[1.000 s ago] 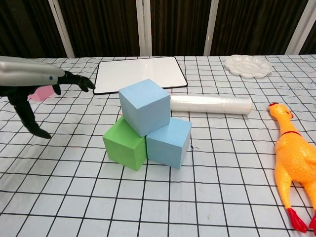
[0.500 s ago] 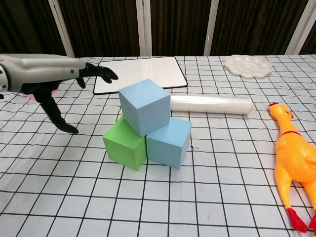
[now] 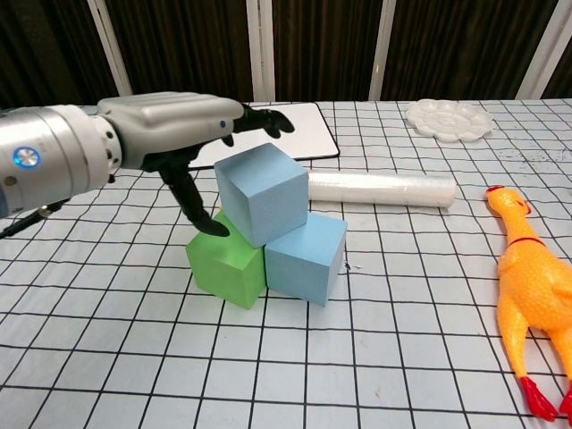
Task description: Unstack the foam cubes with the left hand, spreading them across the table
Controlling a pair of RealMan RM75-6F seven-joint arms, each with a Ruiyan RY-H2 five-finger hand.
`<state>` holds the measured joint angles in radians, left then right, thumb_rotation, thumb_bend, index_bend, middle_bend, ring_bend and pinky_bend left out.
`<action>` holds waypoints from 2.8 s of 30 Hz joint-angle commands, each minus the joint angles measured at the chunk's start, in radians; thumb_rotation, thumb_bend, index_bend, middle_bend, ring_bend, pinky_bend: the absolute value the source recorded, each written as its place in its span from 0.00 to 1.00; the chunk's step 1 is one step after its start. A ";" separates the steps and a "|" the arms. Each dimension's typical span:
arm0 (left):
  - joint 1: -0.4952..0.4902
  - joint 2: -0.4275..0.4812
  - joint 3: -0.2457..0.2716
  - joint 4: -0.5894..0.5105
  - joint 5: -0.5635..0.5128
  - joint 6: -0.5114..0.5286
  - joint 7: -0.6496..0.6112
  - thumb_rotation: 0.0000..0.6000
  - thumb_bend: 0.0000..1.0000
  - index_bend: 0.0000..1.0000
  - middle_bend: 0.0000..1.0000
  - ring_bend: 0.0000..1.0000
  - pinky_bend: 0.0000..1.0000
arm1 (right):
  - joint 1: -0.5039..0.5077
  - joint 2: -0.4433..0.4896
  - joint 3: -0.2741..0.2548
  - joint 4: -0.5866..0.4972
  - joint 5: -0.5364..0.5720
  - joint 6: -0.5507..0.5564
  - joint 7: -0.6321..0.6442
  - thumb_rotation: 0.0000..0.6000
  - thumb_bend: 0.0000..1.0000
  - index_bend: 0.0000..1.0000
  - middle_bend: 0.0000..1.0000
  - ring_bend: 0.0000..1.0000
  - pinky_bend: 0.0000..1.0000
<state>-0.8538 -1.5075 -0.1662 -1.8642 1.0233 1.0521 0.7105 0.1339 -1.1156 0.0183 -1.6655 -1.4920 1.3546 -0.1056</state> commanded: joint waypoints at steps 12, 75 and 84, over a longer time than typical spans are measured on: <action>-0.090 -0.086 -0.037 0.004 -0.147 0.032 0.141 1.00 0.00 0.10 0.14 0.06 0.25 | 0.002 0.013 0.000 -0.007 0.015 -0.014 0.013 1.00 0.02 0.14 0.04 0.14 0.07; 0.111 0.043 0.083 0.379 0.192 -0.001 -0.134 1.00 0.01 0.06 0.04 0.00 0.31 | 0.000 0.026 0.007 -0.022 0.048 -0.021 0.015 1.00 0.02 0.14 0.04 0.14 0.07; 0.111 0.136 0.051 0.204 0.242 0.023 -0.180 1.00 0.01 0.09 0.13 0.13 0.41 | 0.003 0.021 0.005 -0.023 0.050 -0.030 0.001 1.00 0.02 0.14 0.04 0.14 0.07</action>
<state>-0.7450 -1.3984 -0.1090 -1.6285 1.2143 1.0566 0.5638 0.1371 -1.0945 0.0234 -1.6889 -1.4420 1.3249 -0.1046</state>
